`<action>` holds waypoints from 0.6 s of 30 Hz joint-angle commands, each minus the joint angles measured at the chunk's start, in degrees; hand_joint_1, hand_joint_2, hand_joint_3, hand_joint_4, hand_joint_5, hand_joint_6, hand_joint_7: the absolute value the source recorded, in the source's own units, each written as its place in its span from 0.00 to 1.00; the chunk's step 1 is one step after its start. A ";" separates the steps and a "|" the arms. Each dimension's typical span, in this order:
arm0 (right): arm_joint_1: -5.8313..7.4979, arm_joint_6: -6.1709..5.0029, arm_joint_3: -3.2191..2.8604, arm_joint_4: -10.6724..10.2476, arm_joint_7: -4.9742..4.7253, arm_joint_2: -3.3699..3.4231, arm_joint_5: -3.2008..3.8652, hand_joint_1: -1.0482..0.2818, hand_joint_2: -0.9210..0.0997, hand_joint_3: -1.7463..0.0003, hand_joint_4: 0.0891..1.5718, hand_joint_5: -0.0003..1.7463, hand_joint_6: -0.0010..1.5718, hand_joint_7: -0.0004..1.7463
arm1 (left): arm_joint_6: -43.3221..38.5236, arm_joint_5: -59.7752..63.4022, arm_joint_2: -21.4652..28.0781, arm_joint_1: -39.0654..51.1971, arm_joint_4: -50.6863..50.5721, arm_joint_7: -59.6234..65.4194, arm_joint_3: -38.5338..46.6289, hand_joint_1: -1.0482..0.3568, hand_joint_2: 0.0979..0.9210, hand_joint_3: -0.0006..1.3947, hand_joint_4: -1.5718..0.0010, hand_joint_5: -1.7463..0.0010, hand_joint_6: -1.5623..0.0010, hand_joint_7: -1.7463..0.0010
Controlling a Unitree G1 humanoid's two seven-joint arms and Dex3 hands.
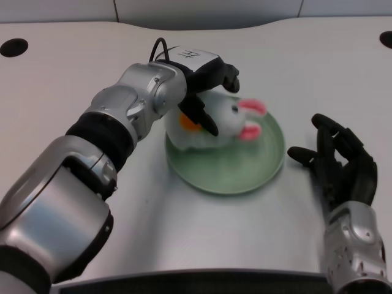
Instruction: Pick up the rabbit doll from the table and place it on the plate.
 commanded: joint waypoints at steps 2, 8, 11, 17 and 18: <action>0.02 0.46 0.04 0.01 0.07 0.18 0.27 0.56 0.00 0.85 0.46 0.55 0.46 0.28 | -1.45 -0.03 0.52 -0.79 0.03 -0.88 -0.27 0.00 1.00 0.06 1.00 0.99 0.99 1.00; -0.25 0.35 -0.02 0.42 -0.07 0.14 0.24 0.56 0.00 0.85 0.45 0.55 0.45 0.28 | -3.02 -0.78 1.11 -0.97 -0.23 -0.60 0.63 0.00 1.00 0.11 1.00 1.00 1.00 1.00; -0.29 0.08 0.01 0.71 0.09 -0.01 0.13 0.56 0.00 0.85 0.44 0.55 0.45 0.28 | -3.33 -2.00 2.15 -1.11 -1.66 -1.49 1.94 0.00 1.00 0.12 1.00 1.00 1.00 1.00; -0.29 -0.04 -0.04 0.57 0.26 0.03 0.31 0.56 0.00 0.85 0.45 0.55 0.45 0.28 | -3.40 -4.74 6.50 0.61 -6.55 -3.14 5.35 0.00 1.00 0.14 1.00 1.00 1.00 1.00; -0.26 0.00 0.04 0.47 0.17 0.01 0.20 0.56 0.00 0.85 0.45 0.55 0.44 0.28 | -3.35 -5.25 7.34 1.12 -7.39 -3.65 5.91 0.00 1.00 0.14 1.00 1.00 1.00 1.00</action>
